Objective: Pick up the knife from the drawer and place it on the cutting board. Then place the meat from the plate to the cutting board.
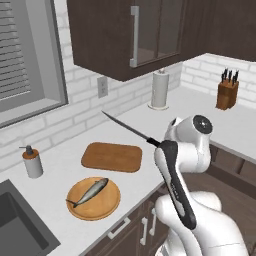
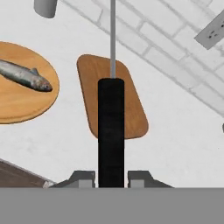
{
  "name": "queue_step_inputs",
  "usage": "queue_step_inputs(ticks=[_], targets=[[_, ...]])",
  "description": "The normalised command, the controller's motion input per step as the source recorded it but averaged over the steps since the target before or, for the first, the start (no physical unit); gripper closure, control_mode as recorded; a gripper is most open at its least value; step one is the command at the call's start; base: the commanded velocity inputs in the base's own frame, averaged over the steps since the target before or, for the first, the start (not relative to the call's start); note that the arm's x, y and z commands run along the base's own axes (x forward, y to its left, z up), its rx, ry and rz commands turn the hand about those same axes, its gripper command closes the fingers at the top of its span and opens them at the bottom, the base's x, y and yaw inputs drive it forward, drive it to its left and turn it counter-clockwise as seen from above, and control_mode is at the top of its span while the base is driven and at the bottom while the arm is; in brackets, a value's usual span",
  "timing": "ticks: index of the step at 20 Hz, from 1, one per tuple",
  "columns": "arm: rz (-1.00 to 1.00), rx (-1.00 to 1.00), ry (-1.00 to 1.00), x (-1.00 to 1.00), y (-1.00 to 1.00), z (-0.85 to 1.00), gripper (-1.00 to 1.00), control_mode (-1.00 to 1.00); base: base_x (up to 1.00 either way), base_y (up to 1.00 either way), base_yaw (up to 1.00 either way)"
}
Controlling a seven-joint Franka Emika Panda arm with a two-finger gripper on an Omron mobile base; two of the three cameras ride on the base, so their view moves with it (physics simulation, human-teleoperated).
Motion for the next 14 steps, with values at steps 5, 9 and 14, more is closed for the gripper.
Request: queue_step_inputs(ticks=[5,9,14], targets=[[0.00,-0.10,0.00,0.52,0.42,-0.01,1.00,-1.00,0.00,0.00,0.00],[0.00,-0.08,0.03,0.57,0.43,-0.03,1.00,-1.00,0.00,0.00,0.00],[0.00,-0.02,0.09,0.48,0.17,-0.10,1.00,-1.00,0.00,0.00,0.00]])
